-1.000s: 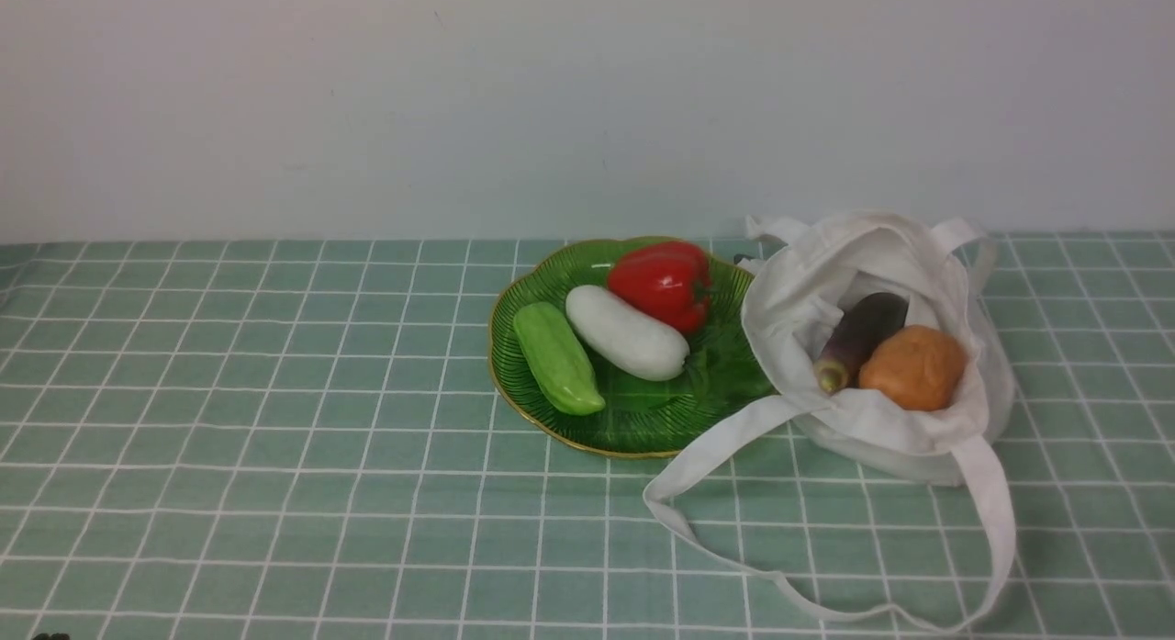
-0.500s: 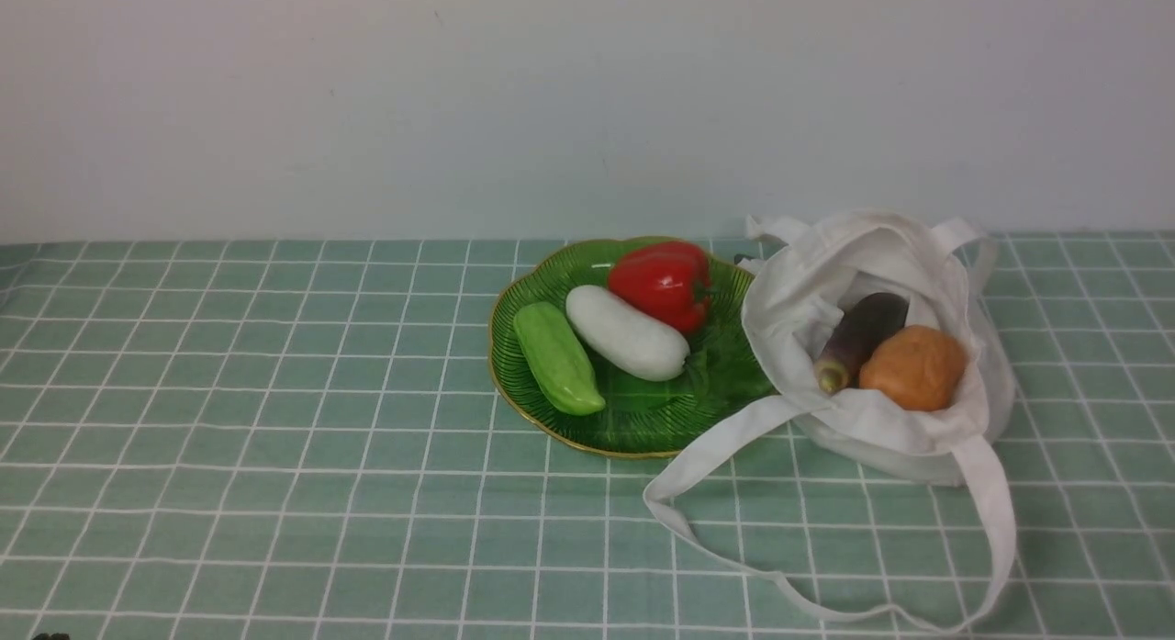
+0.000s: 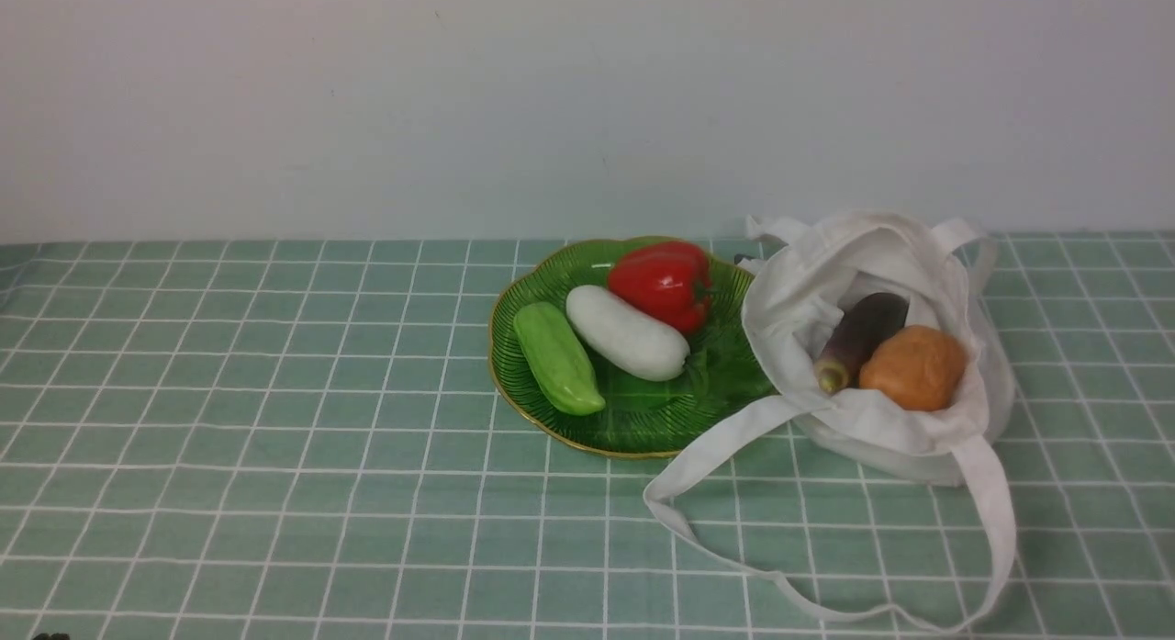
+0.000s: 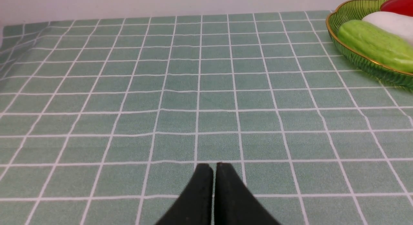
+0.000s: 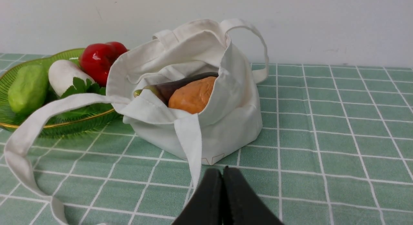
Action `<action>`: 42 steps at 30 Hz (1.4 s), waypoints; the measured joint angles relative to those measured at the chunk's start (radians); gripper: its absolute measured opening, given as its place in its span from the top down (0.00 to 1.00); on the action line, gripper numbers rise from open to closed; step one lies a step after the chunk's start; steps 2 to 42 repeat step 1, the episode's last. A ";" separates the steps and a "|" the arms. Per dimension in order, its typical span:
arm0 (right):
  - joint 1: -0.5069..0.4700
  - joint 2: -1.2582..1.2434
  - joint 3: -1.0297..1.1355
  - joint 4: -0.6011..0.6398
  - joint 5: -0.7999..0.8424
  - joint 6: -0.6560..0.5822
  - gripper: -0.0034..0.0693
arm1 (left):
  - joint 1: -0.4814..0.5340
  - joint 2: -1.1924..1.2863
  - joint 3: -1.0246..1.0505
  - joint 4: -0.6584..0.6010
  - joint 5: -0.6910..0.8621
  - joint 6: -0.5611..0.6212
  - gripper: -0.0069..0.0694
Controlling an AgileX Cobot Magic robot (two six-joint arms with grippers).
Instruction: Take vegetables from cloth bag on blue coffee tablecloth place on plate.
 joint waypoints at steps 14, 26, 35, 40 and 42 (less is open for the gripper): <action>0.000 0.000 0.000 0.000 0.000 0.000 0.97 | 0.000 0.000 0.000 0.000 0.000 0.000 0.92; 0.000 0.000 0.000 0.000 0.000 0.000 0.97 | 0.000 0.000 0.000 0.000 0.000 0.000 0.92; 0.000 0.000 0.000 0.000 0.000 0.000 0.97 | 0.000 0.000 0.000 0.000 0.000 0.000 0.92; 0.000 0.000 0.000 0.000 0.000 0.000 0.97 | 0.000 0.000 0.000 0.000 0.000 0.000 0.92; 0.000 0.000 0.000 0.000 0.000 0.000 0.97 | 0.000 0.000 0.000 0.000 0.000 0.000 0.92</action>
